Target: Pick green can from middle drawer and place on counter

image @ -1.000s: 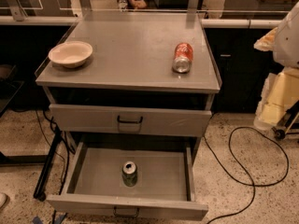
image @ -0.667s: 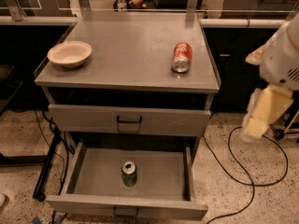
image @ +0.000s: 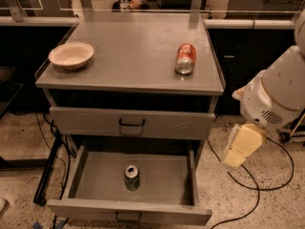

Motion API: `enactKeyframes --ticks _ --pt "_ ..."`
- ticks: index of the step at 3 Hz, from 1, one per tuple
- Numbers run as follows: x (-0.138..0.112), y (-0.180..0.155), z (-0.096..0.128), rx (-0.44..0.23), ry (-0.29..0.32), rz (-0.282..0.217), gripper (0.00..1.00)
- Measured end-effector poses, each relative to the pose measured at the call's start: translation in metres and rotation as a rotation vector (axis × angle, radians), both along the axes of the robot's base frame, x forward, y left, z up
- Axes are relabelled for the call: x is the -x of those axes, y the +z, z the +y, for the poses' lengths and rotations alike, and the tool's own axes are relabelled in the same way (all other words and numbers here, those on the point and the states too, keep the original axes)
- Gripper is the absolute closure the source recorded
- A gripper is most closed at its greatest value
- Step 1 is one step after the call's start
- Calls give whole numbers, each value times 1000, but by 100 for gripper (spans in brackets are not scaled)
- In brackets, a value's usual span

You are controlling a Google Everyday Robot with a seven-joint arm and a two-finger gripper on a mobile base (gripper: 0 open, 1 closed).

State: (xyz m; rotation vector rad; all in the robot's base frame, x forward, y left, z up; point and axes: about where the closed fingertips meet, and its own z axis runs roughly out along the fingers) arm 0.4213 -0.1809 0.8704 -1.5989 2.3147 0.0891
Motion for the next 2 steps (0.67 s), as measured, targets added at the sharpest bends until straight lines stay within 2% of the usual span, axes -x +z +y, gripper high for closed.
enactKeyframes --ticks 1,2 --pt "1 -6 2 -9 -2 8 0" --pt "4 -21 4 -45 1 17 0"
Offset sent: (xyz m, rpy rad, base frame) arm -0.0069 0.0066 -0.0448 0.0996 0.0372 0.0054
